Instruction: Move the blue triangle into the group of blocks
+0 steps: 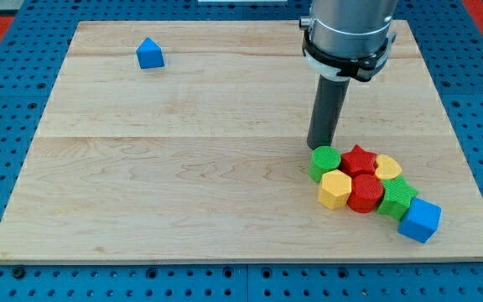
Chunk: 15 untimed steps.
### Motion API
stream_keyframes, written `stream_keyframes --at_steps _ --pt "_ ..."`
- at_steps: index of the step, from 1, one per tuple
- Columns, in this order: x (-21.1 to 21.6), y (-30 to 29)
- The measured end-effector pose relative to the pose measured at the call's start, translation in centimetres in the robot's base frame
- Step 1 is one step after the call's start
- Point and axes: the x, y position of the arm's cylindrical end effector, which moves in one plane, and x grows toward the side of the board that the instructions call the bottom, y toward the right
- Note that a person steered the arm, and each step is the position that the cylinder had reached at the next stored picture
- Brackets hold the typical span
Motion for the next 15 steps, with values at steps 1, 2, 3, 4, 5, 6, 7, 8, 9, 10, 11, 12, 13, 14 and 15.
stream_keyframes --at_steps 1,2,3,4,5,6,7,8,9,10,11,12,13,14,15 --pt "-7.2 -7.0" --pt "-11.8 -19.3" --pt "-17.6 -30.3" --pt "-19.7 -33.6" --pt "-18.3 -31.5" --pt "-17.8 -22.0" --pt "-19.4 -20.0" --pt "-20.6 -18.4" --pt "-18.3 -14.9" --pt "-21.4 -12.5" --pt "-20.9 -8.6" --pt "-17.0 -4.8" --pt "-13.9 -4.7" --pt "-16.4 -8.0" --pt "-13.1 -7.5"
